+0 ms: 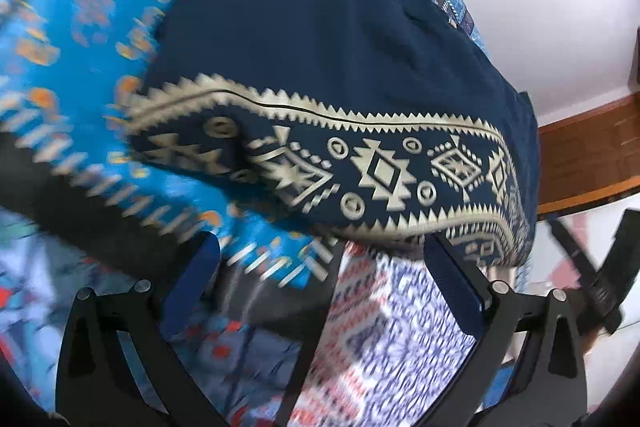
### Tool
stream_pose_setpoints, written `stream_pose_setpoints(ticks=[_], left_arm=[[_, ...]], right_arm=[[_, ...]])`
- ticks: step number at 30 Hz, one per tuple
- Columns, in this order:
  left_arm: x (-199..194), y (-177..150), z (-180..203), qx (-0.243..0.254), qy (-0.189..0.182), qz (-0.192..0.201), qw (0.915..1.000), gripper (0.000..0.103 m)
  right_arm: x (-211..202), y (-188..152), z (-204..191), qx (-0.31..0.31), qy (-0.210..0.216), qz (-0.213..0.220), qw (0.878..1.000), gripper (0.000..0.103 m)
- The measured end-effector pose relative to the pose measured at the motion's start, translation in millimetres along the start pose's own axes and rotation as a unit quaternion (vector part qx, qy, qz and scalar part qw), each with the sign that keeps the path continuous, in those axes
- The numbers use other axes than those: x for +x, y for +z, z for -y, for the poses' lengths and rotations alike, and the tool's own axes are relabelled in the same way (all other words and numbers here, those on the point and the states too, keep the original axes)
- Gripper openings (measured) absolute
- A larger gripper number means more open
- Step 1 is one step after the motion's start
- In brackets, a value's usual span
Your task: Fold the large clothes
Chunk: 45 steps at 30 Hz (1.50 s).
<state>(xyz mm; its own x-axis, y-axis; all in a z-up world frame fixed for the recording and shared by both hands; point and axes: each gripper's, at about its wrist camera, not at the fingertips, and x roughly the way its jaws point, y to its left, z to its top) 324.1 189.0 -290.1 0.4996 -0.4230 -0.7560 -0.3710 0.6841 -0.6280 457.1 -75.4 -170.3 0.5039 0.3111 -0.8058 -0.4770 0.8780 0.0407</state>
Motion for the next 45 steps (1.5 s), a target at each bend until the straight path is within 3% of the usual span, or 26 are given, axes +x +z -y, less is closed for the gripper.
stream_pose_setpoints(ticks=[5,8,11,14,16,19,26,31,33,36,38,42,45], left_arm=[[14.5,24.5,5.4,0.002,-0.016,0.033,0.9993,0.103],[20.3,44.4,7.3,-0.005,-0.013,0.059,0.9981,0.091],[21.3,57.9,8.9,-0.013,-0.008,0.081,0.9966,0.075],[16.6,68.5,15.5,-0.010,0.016,0.106,0.9942,0.049],[6.3,70.5,19.7,-0.019,0.032,0.124,0.9915,0.027],[-19.5,67.6,30.0,-0.016,0.040,0.146,0.9884,0.015],[-90.2,45.9,69.1,0.075,0.100,0.211,0.9695,0.011],[-126.1,32.2,56.5,0.112,0.141,0.231,0.9561,0.011],[-117.3,36.9,58.1,0.117,0.158,0.232,0.9526,0.011],[-105.4,40.1,54.4,0.115,0.168,0.218,0.9545,0.010],[-97.2,41.3,57.2,0.121,0.186,0.215,0.9512,0.010],[-94.6,39.6,85.6,0.161,0.201,0.231,0.9384,0.010],[-97.1,32.4,127.3,0.218,0.211,0.256,0.9180,0.010]], right_arm=[[42.2,-2.5,-4.3,-0.007,0.010,-0.047,0.999,0.099],[51.9,-7.6,-5.9,-0.014,0.007,-0.049,0.999,0.101],[51.9,-9.3,-9.9,-0.031,0.005,-0.044,0.999,0.103],[48.7,-7.5,-7.3,-0.024,0.022,-0.048,0.998,0.103],[44.8,-5.3,-3.8,-0.011,0.038,-0.051,0.998,0.103],[37.1,0.7,-1.4,0.020,0.062,-0.054,0.996,0.103],[14.2,23.3,-29.8,0.072,0.103,-0.032,0.992,0.103],[27.9,36.5,-86.7,0.025,0.116,-0.035,0.992,0.102],[47.1,34.3,-111.7,-0.006,0.108,-0.057,0.993,0.102],[89.6,20.4,-145.2,-0.048,0.107,-0.120,0.986,0.103],[103.1,13.0,-157.9,-0.068,0.107,-0.132,0.983,0.103],[94.1,17.7,-160.6,-0.084,0.117,-0.140,0.980,0.103],[66.8,21.8,-128.4,-0.034,0.132,-0.121,0.983,0.103]])
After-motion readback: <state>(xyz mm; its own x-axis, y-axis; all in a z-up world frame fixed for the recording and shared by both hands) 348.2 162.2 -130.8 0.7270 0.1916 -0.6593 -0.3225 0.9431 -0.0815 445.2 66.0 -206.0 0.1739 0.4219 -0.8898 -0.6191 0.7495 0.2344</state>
